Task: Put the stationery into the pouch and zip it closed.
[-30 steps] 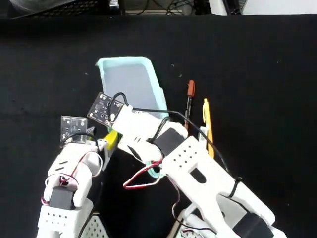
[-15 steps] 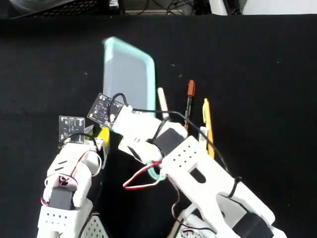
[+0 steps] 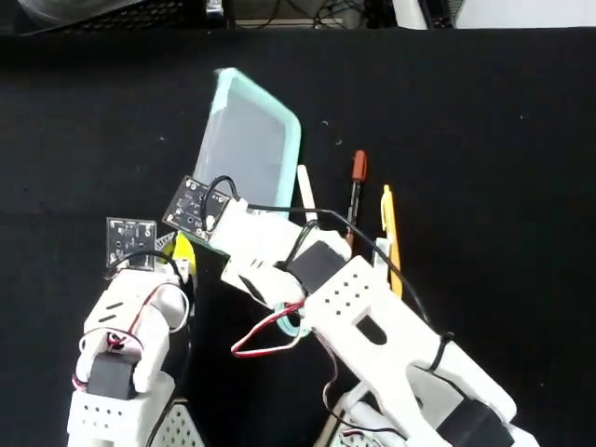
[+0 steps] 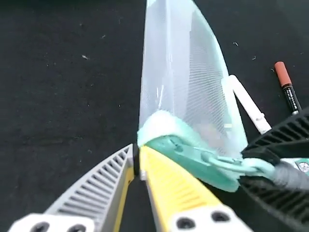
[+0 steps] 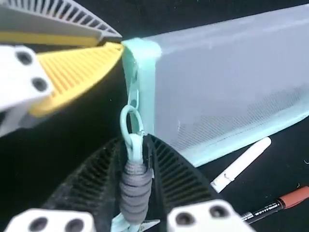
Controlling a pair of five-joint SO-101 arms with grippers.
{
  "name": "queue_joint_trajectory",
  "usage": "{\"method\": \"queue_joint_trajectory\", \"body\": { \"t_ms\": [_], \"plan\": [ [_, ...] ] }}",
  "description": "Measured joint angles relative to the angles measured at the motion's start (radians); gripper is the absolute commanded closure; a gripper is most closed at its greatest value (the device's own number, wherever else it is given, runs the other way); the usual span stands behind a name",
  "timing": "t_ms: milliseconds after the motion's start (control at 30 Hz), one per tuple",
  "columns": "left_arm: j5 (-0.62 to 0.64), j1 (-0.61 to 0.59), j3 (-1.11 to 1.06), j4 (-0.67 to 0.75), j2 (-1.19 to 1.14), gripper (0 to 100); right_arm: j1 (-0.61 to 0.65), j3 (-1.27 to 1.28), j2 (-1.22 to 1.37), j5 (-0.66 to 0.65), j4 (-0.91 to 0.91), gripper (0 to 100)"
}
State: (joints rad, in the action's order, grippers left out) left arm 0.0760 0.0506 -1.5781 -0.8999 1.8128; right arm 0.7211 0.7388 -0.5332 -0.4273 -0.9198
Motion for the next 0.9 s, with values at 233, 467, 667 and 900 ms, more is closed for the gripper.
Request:
{"method": "queue_joint_trajectory", "body": {
  "t_ms": [233,467,667,900],
  "plan": [
    [-0.086,-0.005,0.209,-0.14,0.0,97,-0.003,-0.216,-0.094,-0.08,-0.278,98.7],
    [-0.12,-0.012,0.505,-0.284,0.005,97,-0.005,-0.531,-0.115,-0.097,-0.503,98.7],
    [-0.19,-0.012,0.635,-0.325,0.002,97,-0.005,-0.747,-0.098,-0.098,-0.588,98.7],
    [-0.192,-0.012,0.776,-0.42,-0.178,85,0.055,-1.068,0.115,-0.098,-0.806,98.6]
  ]
}}
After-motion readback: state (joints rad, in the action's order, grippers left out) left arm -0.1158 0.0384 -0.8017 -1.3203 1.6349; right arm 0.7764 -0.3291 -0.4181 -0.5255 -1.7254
